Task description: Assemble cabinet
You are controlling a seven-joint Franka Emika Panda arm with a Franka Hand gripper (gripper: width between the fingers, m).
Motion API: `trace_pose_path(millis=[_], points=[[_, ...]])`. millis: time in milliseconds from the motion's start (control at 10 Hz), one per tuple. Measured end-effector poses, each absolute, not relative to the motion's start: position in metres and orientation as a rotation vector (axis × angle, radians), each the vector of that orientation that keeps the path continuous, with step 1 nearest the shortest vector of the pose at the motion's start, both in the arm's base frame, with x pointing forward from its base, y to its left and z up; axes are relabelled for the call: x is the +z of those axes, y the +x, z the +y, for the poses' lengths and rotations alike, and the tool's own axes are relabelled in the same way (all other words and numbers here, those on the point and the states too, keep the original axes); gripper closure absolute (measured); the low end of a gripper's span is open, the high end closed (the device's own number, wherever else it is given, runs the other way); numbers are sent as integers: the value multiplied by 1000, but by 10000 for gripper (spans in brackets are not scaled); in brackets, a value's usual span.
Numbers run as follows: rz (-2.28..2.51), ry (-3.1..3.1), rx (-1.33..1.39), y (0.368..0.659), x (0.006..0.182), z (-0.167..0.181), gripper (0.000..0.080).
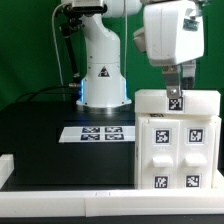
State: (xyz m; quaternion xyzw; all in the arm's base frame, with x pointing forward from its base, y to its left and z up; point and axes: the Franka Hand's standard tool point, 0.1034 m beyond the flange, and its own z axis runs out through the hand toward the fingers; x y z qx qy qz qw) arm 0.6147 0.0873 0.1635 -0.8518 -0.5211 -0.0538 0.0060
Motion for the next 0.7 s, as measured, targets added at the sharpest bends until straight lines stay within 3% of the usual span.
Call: trace_pose_path(millis=[400, 500, 700], points=[[-1619, -2671, -155, 614, 154, 84, 25], [-1618, -2672, -154, 614, 154, 84, 229], [-1575, -2695, -154, 614, 154, 84, 242]])
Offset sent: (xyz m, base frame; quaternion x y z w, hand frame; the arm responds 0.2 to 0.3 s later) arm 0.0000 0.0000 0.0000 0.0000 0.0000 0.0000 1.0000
